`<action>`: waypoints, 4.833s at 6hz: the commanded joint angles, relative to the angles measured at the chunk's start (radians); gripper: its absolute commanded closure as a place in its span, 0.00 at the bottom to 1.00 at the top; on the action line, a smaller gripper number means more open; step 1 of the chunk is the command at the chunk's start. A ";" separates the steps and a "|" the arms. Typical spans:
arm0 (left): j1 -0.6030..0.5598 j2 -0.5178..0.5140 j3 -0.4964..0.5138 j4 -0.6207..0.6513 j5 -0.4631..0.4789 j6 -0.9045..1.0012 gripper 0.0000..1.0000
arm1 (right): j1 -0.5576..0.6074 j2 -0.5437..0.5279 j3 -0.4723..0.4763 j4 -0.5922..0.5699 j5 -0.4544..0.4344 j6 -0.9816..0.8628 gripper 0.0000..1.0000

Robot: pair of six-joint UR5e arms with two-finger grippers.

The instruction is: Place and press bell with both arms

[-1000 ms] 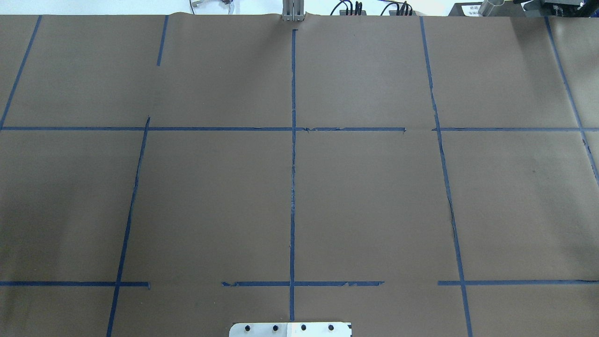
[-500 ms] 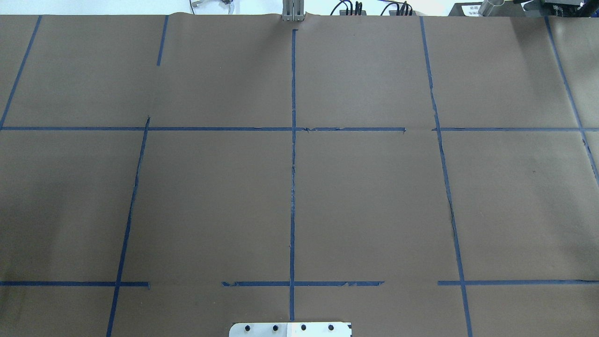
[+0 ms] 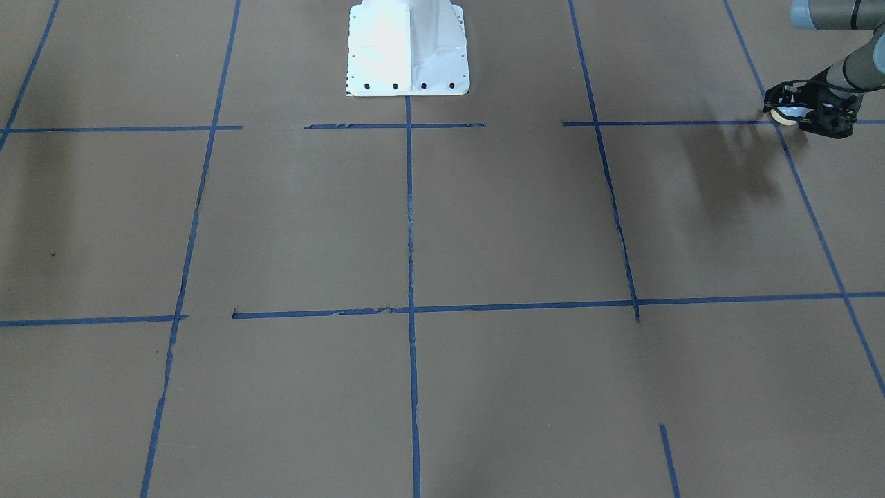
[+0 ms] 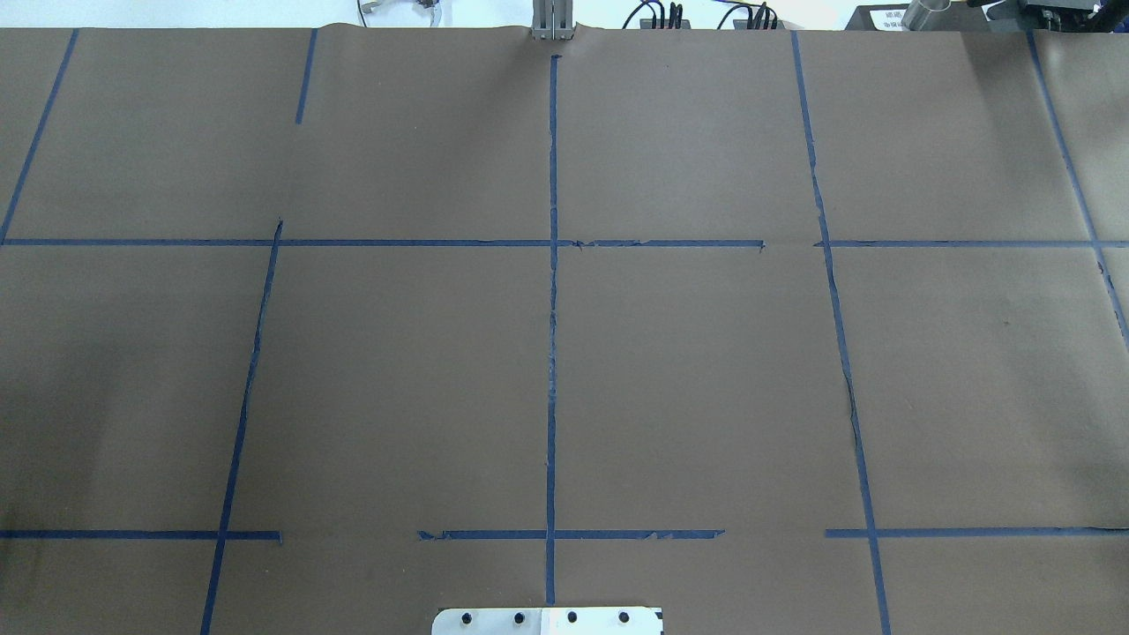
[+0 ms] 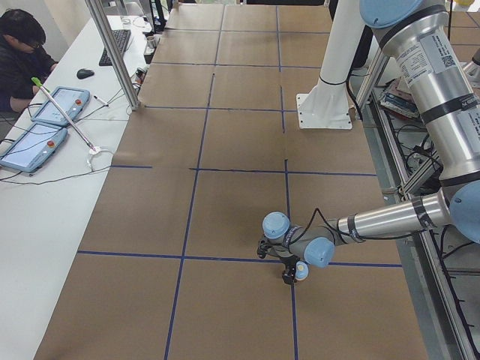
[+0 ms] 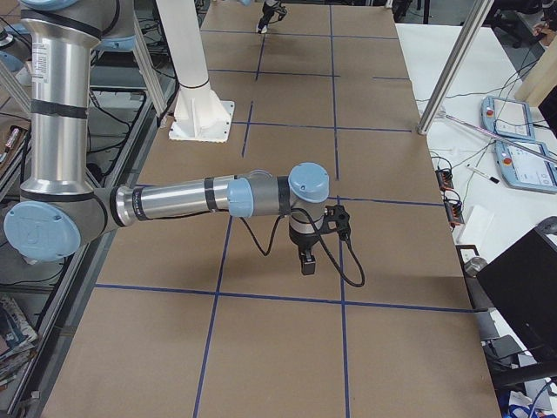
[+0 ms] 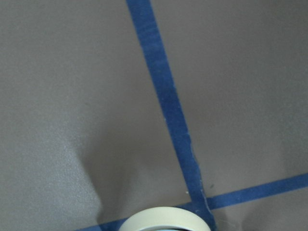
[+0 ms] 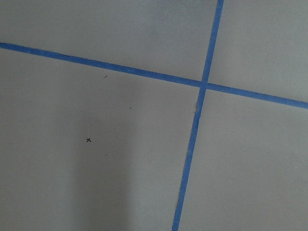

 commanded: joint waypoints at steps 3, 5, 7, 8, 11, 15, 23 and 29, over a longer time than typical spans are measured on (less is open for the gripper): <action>0.010 0.009 0.002 0.000 0.000 0.000 0.03 | 0.000 -0.002 0.008 0.000 0.000 0.000 0.00; 0.011 0.012 0.001 -0.002 -0.001 -0.003 0.55 | 0.000 -0.008 0.027 -0.001 0.003 0.006 0.00; -0.008 0.054 -0.062 -0.104 -0.001 -0.009 0.91 | 0.000 -0.008 0.027 -0.003 0.005 0.010 0.00; -0.093 0.049 -0.147 -0.100 0.002 -0.011 0.93 | 0.000 -0.006 0.029 -0.003 0.005 0.010 0.00; -0.290 -0.033 -0.246 -0.048 0.034 -0.015 0.95 | 0.000 -0.008 0.029 -0.003 0.005 0.009 0.00; -0.299 -0.659 -0.246 0.638 0.030 -0.073 0.97 | 0.000 -0.008 0.026 -0.003 0.005 0.009 0.00; 0.265 -1.541 0.536 0.460 0.328 -0.992 0.96 | -0.005 -0.006 0.020 -0.003 0.002 0.012 0.00; 0.285 -1.549 0.527 0.449 0.343 -0.997 0.00 | -0.017 -0.003 0.024 -0.001 0.002 0.010 0.00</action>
